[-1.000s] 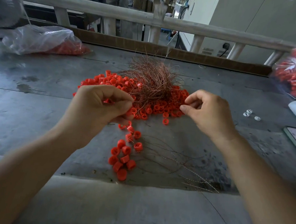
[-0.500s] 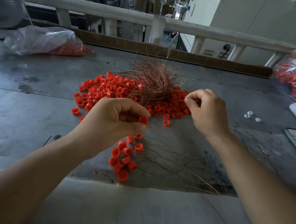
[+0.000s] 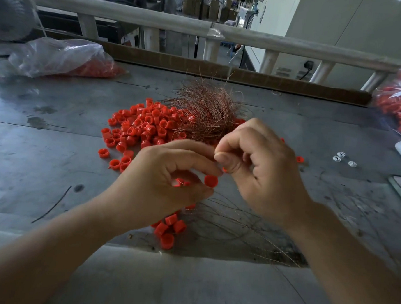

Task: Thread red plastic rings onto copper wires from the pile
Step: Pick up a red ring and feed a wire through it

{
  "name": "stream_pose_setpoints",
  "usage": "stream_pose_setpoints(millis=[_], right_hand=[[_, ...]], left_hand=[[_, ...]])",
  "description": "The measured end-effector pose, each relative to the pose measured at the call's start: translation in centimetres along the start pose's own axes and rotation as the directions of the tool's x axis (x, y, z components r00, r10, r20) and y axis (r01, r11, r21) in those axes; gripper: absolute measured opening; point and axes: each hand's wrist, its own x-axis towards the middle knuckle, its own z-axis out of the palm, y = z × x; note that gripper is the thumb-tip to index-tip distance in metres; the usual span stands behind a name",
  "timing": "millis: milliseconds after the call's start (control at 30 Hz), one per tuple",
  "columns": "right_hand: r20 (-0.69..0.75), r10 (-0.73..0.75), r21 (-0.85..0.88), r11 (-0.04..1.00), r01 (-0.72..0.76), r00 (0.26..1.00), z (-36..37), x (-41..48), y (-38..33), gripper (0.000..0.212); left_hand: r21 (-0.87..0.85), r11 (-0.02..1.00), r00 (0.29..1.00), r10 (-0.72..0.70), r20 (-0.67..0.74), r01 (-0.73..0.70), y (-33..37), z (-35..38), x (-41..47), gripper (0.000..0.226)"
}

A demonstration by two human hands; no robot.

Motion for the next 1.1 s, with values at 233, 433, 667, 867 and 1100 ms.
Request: stream_pose_setpoints(millis=[233,433,667,867,1100], right_hand=[[0.31,0.197,0.472,0.817,-0.33,0.93,-0.1,-0.1,-0.8,0.04],[0.127,0.17,0.24,0.951,-0.196,0.977,-0.1,0.1,-0.2,0.018],[0.109,0.188,0.21,0.956,-0.207,0.976,-0.3,0.2,0.0,0.017],[0.078,0.148,0.042,0.988,-0.152,0.986,-0.4,0.3,0.1,0.009],[0.013,0.227,0.213,0.951,-0.224,0.974,-0.9,0.5,0.1,0.013]], left_hand=[[-0.337,0.941,0.997,-0.035,-0.074,0.008,-0.1,-0.6,0.1,0.031],[-0.442,0.897,0.982,-0.102,-0.161,0.021,-0.1,-0.8,0.3,0.026],[-0.363,0.924,0.976,-0.175,-0.132,0.117,0.0,-0.6,0.4,0.037],[-0.376,0.917,0.964,-0.208,-0.166,0.134,0.1,-0.6,0.4,0.033],[-0.488,0.86,0.951,-0.261,-0.165,0.151,-0.1,-0.5,0.5,0.028]])
